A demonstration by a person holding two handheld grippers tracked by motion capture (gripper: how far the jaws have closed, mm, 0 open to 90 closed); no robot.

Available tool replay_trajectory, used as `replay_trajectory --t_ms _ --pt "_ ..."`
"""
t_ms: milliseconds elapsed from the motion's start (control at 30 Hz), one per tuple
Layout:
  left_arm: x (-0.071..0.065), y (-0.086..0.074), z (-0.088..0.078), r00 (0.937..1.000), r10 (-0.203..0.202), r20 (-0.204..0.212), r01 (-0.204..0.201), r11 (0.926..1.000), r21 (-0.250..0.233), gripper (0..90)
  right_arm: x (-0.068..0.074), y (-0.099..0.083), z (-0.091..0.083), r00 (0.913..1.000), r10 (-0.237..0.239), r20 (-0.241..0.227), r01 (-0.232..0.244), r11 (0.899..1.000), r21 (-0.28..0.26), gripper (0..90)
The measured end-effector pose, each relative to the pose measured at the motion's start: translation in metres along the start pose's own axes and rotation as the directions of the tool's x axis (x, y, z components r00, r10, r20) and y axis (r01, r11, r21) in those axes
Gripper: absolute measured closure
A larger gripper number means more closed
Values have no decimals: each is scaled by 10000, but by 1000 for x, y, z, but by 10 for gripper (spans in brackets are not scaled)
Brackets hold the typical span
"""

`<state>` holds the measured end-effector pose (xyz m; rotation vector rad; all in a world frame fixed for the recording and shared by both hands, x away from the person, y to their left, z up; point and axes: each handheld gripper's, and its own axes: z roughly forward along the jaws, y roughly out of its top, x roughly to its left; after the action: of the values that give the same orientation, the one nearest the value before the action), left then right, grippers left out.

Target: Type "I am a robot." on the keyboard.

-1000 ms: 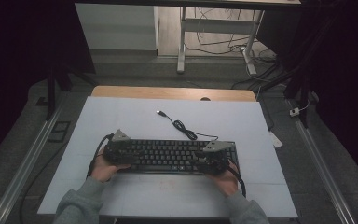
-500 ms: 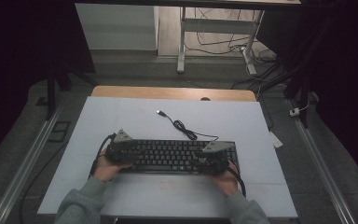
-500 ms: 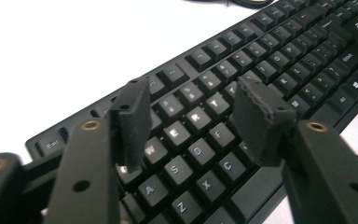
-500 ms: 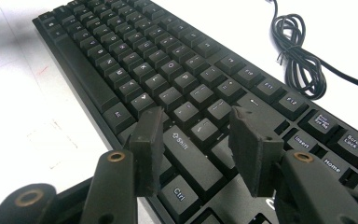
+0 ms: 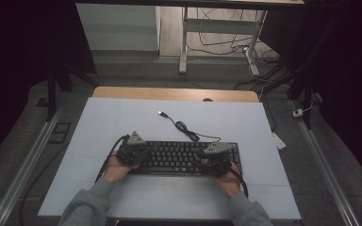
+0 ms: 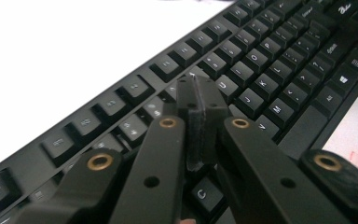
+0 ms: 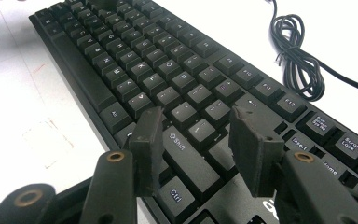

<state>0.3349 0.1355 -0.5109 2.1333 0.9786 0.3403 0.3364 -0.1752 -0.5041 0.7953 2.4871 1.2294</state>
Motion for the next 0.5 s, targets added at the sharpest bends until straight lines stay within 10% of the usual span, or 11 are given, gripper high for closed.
replay_trajectory --t_ms 500 --pt "-3 0 13 9994 7 -337 8 9991 432 892 -1 0 1 10000 -50 4 50 9999 93 547"
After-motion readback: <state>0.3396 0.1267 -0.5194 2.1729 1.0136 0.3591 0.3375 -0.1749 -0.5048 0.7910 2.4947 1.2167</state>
